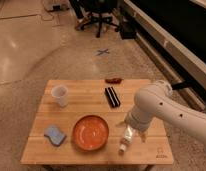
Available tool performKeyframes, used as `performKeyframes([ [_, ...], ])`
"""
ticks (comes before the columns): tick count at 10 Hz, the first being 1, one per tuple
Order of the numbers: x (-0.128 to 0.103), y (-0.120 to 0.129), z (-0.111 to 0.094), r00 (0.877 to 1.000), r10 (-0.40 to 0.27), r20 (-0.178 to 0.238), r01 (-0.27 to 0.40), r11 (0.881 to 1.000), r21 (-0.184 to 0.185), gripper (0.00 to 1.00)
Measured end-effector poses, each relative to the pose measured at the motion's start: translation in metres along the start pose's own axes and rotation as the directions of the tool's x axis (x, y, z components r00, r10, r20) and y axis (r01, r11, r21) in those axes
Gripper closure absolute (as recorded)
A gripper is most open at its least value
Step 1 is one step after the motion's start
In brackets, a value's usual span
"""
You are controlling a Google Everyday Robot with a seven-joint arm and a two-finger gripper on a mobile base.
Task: Place the pepper in the ceramic cup
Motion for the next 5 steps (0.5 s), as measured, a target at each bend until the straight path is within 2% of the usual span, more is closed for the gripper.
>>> performKeyframes([
  [4, 0.002, 0.0, -0.001, 1.0, 0.001, -0.005, -0.001, 1.0, 0.001, 0.23],
  [5, 0.012, -0.001, -0.003, 1.0, 0.008, -0.024, -0.008, 1.0, 0.003, 0.23],
])
